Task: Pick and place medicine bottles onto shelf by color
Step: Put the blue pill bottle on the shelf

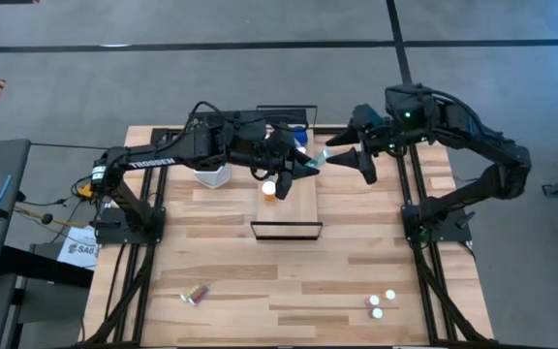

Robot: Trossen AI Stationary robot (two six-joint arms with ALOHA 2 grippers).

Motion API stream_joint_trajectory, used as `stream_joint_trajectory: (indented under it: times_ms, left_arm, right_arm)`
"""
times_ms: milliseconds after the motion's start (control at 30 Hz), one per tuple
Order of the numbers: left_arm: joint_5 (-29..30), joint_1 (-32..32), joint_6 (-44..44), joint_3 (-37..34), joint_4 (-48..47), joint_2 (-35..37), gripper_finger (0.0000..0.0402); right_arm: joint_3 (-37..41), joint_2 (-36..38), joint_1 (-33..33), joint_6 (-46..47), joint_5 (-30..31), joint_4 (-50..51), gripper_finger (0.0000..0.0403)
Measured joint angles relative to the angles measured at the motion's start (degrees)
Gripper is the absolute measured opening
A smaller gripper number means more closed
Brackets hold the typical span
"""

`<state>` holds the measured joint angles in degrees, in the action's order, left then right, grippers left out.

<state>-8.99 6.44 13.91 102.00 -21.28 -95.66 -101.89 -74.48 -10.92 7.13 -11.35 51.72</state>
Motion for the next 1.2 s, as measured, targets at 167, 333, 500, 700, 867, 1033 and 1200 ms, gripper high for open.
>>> stream_joint_trajectory:
  times_ms: [167, 333, 500, 700, 867, 1033, 1200]
  left_arm:
    - [0.2, 0.0, 0.1, 0.0, 0.0, 0.0, 0.0077]
    - [-0.1, 0.0, 0.1, 0.0, -0.4, 0.0, 0.0078]
    - [-0.9, 0.0, 0.1, 0.0, -0.7, 0.0, 0.0078]
    - [-0.9, 0.0, 0.1, 0.0, -0.8, 0.0, 0.0078]
    - [0.1, 0.0, 0.1, 0.0, -0.9, -0.1, 0.0078]
    - [2.2, -0.1, 0.8, 0.0, -0.9, -0.1, 0.0084]
    - [3.1, 0.0, 0.5, 0.2, -1.3, -0.1, 0.0121]
  right_arm:
    - [-0.1, -1.9, 0.0, -0.3, -1.1, 0.7, 0.0245]
    - [-0.1, -2.6, 0.0, -1.5, -2.2, 0.8, 0.0244]
    - [-0.1, -2.4, 0.0, -1.6, -2.2, 0.1, 0.0226]
    - [-0.1, -2.3, 0.0, -1.7, -2.2, 0.1, 0.0170]
    - [-0.1, -2.3, 0.0, -1.8, -2.3, 0.4, 0.0120]
    - [-0.1, -2.3, -0.2, -1.8, -2.2, 0.5, 0.0113]
    - [-0.1, -2.3, -2.1, -1.6, -2.3, 2.5, 0.0131]
